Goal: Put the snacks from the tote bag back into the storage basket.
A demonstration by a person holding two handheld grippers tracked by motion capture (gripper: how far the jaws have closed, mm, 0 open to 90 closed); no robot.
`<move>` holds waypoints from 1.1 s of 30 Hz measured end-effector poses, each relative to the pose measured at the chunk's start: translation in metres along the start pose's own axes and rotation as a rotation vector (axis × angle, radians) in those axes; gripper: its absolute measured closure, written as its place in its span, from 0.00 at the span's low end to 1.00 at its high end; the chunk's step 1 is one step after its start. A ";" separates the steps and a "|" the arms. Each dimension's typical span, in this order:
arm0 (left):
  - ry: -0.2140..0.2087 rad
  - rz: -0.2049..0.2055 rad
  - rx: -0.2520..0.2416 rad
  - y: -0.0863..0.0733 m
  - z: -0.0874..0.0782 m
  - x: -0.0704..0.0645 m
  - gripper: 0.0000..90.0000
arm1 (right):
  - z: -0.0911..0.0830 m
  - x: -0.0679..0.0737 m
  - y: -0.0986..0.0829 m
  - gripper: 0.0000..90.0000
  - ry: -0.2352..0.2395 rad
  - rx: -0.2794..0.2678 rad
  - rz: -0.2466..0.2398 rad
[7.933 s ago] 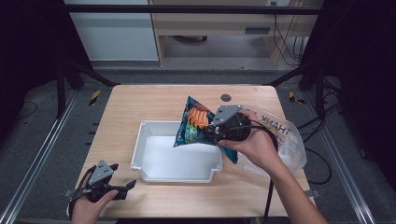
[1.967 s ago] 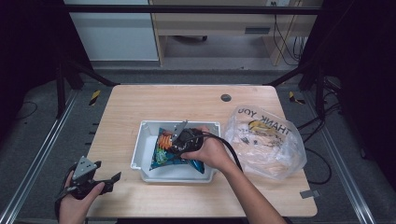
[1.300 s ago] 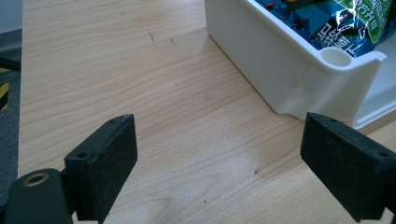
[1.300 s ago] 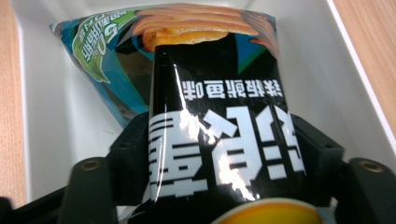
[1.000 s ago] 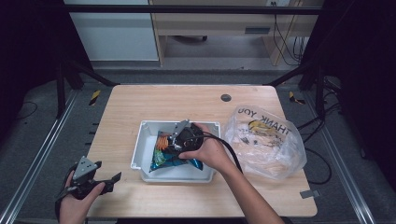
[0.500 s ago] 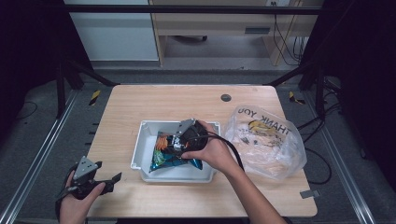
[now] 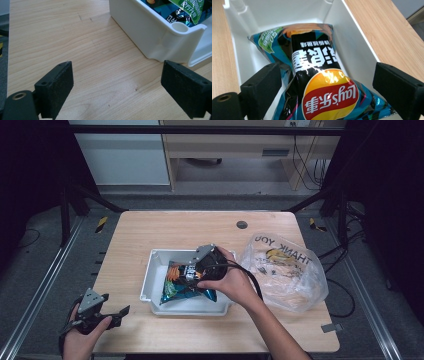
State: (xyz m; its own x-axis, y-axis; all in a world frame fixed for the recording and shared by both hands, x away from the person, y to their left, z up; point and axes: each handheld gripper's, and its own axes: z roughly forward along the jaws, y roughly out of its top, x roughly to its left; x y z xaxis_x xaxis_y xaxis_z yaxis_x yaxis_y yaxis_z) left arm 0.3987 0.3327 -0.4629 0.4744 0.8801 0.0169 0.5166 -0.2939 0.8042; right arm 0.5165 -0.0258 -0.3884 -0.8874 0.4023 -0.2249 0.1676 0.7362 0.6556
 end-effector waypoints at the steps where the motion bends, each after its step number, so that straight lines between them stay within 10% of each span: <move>1: 0.004 0.000 0.000 -0.001 -0.001 0.000 0.12 | -0.001 0.000 0.001 0.09 0.001 -0.005 0.006; 33: 0.021 -0.001 0.002 -0.001 -0.002 -0.002 0.11 | -0.057 -0.006 0.005 0.09 -0.087 -0.146 0.085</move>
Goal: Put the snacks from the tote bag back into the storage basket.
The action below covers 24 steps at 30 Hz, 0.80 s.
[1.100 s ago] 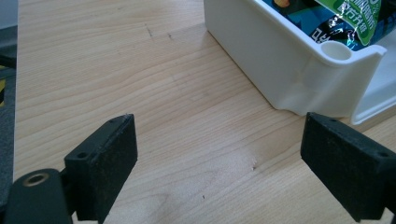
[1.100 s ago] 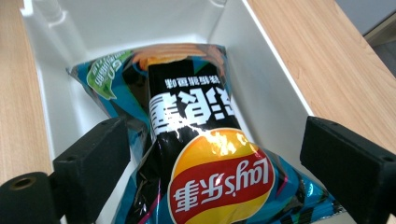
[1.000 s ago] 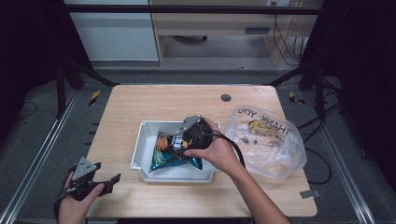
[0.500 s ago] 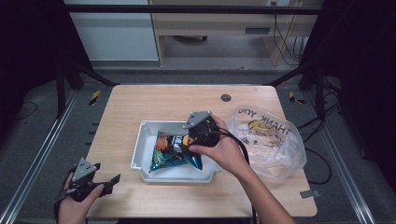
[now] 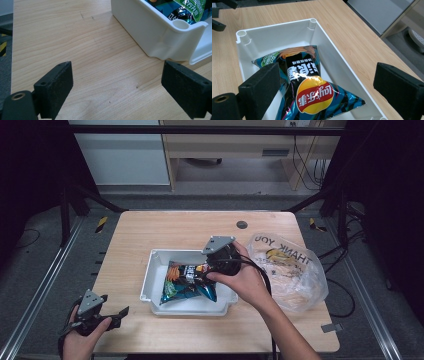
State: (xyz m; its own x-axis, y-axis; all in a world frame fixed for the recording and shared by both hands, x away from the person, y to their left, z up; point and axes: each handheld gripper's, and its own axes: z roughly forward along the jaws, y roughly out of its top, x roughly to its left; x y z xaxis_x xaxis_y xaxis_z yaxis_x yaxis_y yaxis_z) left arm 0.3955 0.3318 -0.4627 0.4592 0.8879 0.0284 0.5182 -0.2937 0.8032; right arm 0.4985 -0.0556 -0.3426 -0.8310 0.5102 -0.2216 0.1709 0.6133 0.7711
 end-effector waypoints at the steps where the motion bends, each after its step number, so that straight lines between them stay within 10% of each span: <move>1: 0.001 0.002 0.000 0.000 0.000 0.000 0.11 | 0.000 0.000 0.000 0.09 0.000 0.000 0.000; 24: 0.016 -0.015 -0.006 0.001 0.002 0.001 0.09 | -0.023 -0.001 0.001 0.08 -0.023 -0.058 0.045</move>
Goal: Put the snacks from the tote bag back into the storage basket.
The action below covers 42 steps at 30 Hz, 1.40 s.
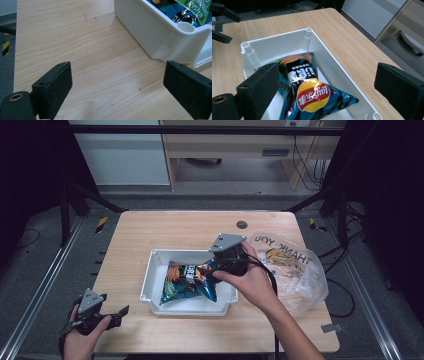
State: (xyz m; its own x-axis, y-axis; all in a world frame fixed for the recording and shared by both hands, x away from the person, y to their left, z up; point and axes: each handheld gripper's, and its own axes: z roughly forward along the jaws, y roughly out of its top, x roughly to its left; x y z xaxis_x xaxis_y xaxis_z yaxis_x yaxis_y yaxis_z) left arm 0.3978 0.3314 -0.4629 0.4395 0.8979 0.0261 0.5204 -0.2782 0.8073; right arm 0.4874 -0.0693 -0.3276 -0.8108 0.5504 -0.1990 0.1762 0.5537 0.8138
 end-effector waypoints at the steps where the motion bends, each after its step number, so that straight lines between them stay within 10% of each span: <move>1: -0.001 0.000 0.000 0.000 0.000 0.000 0.09 | -0.001 0.000 0.000 0.08 -0.001 0.001 0.000; 42: -0.034 0.022 0.010 0.000 0.002 -0.003 0.05 | -0.042 -0.008 -0.023 0.06 -0.081 -0.019 0.056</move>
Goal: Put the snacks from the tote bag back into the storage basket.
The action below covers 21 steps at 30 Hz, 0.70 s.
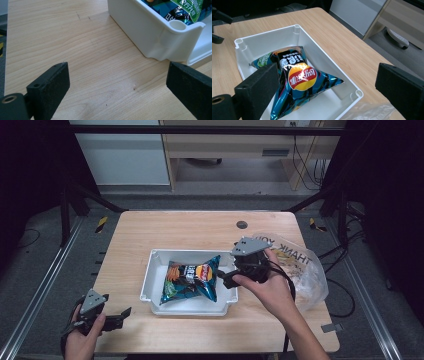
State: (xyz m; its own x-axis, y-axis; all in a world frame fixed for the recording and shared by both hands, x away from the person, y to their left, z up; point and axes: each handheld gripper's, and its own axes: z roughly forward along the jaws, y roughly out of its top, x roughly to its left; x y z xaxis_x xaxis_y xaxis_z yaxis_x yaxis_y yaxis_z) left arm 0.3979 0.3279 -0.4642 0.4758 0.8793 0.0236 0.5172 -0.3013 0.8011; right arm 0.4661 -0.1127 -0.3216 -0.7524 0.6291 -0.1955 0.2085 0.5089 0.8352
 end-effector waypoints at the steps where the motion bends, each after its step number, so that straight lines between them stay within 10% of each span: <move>1: 0.000 -0.002 -0.003 0.000 0.000 -0.001 0.05 | 0.000 0.000 0.000 0.06 0.000 0.000 0.000; 21: 0.005 0.023 0.003 -0.001 0.001 -0.001 0.03 | -0.011 -0.002 -0.033 0.05 -0.012 0.012 0.065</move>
State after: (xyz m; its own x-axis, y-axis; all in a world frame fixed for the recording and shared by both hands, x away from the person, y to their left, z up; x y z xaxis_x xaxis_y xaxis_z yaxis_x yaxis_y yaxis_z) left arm 0.3980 0.3270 -0.4653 0.4838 0.8740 0.0450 0.5086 -0.3226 0.7983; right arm 0.4543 -0.1369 -0.3430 -0.7294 0.6680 -0.1477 0.2640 0.4740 0.8400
